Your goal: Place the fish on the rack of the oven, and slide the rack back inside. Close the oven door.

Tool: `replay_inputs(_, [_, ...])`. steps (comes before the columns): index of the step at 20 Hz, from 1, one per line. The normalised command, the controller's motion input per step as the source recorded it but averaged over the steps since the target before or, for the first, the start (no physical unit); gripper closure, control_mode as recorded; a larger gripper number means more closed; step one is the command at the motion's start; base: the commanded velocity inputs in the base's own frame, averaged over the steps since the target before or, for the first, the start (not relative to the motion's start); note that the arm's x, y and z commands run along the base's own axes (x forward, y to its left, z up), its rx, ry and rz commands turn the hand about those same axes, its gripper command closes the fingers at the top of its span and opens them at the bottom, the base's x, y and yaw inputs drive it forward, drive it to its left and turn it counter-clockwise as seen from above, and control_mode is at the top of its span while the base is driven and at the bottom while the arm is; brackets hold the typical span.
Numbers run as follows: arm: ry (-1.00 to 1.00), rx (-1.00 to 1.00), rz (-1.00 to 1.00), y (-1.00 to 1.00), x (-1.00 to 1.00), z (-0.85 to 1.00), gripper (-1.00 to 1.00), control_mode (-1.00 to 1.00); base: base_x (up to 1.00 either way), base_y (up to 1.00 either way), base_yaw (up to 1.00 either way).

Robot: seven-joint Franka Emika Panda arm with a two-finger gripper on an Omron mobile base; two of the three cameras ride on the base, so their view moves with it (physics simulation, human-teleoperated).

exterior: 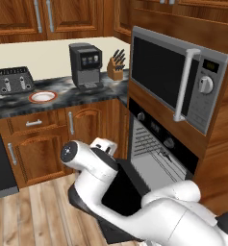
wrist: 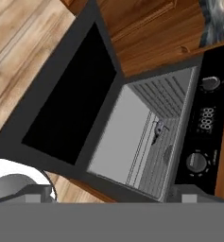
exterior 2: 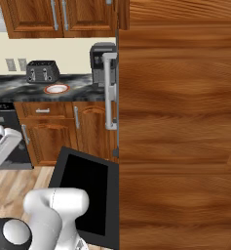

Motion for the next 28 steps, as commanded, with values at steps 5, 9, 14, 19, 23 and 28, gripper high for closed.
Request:
replay_inputs(5, [0.18,-0.31,0.15,0.68,-0.04,-0.09,-1.00,-1.00,0.00,0.00,0.00])
replay_inputs(9, [0.01,-0.10,0.03,0.15,0.00,-0.05,-1.00,-1.00,0.00,0.00,0.00])
replay_inputs(14, [0.06,-0.03,0.00,0.09,0.00,-0.22,-1.00,-1.00,0.00,0.00,0.00])
replay_inputs(19, [0.21,-0.10,0.00,0.18,0.10,-0.58,-1.00,-1.00,0.00,0.00,0.00])
replay_inputs(23, [0.24,-0.13,0.00,0.24,0.30,-0.70,-1.00,-1.00,0.00,0.00,0.00])
replay_inputs(28, [0.21,-0.18,0.02,0.27,0.34,-0.77,-1.00,-1.00,0.00,0.00,0.00])
